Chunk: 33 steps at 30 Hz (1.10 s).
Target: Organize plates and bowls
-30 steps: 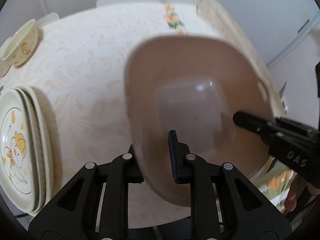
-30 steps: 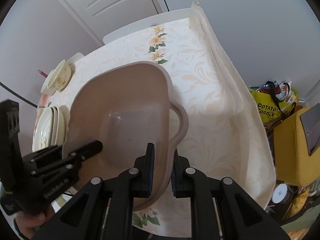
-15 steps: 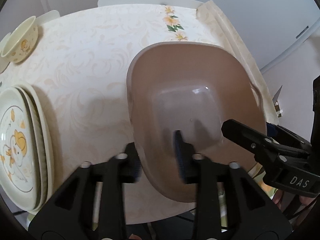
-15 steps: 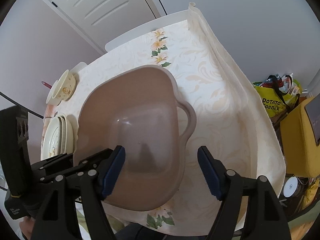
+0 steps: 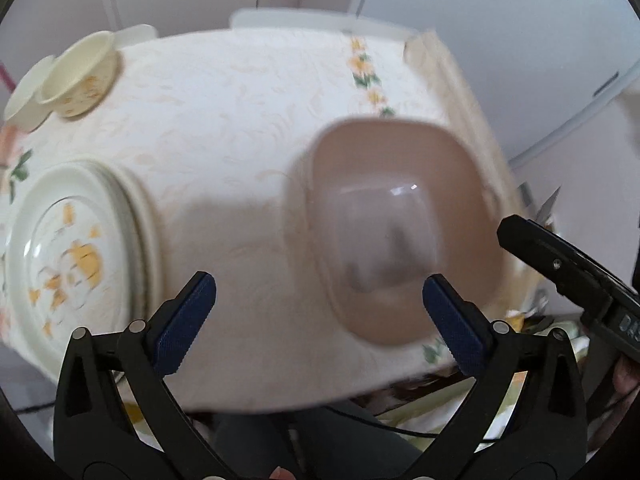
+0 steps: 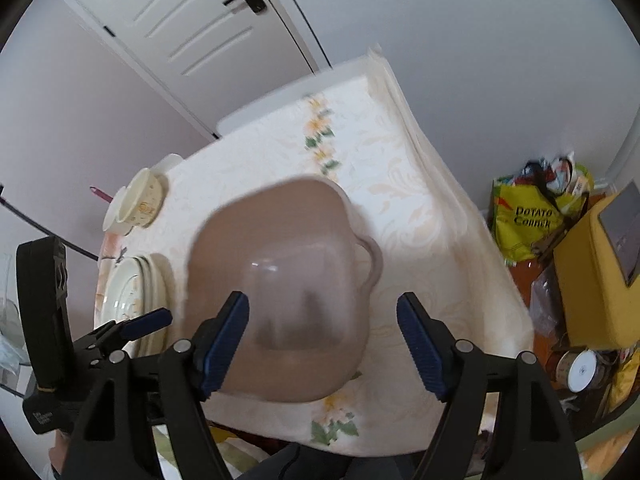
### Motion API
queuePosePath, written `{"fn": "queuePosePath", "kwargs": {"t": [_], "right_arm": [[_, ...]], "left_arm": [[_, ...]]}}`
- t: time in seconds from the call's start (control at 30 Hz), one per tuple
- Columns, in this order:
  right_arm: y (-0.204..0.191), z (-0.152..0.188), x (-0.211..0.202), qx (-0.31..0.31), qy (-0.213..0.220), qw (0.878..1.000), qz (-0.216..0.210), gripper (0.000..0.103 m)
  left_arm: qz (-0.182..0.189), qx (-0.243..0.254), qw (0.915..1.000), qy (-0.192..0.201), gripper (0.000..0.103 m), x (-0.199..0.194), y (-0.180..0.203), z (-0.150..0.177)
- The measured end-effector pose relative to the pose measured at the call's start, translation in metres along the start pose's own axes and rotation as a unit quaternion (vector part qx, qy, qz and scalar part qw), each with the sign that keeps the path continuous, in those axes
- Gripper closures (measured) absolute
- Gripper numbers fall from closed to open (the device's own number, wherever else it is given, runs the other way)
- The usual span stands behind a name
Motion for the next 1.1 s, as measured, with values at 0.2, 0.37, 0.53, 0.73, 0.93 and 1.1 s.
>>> {"fn": "queuePosePath", "kwargs": {"t": [0.2,0.37,0.53,0.73,0.93,1.1], "right_arm": [[-0.059,-0.030,-0.055,-0.071,0.045,0.996,-0.030,0.007],[-0.118,-0.064,-0.091,-0.113,0.073,0.988,-0.074,0.007],[-0.175,-0.089,-0.101,-0.149,0.084,0.981,-0.094,0.007],[-0.220,-0.103,-0.065,-0.162,0.046,0.981,-0.099,0.007],[-0.250,-0.121,0.002,-0.172,0.010,0.981,-0.084,0.007],[-0.272,-0.130,0.069,-0.164,-0.029,0.982,-0.087,0.007]], "left_arm": [[0.064,-0.060,0.9932,0.077,0.000,-0.102,-0.035,-0.016],[-0.014,-0.004,0.9828,0.184,0.000,-0.199,-0.055,-0.051],[-0.022,0.015,0.9673,0.252,0.000,-0.270,-0.068,-0.087],[-0.045,-0.023,0.9709,0.234,0.000,-0.261,-0.129,-0.113],[-0.052,-0.063,0.9792,0.186,0.003,-0.203,-0.193,-0.131],[-0.049,-0.103,0.9840,0.137,0.025,-0.147,-0.244,-0.144]]}}
Point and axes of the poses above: each gripper's, at about its wrist camera, not at the fingertips, and x roughly the way its jaws point, y to its right, z to its underside, the point moved 9 cm from there along x, roughly the way its jaws point, and after that the axes turned 1 degree about y, right-handed, at the moved point
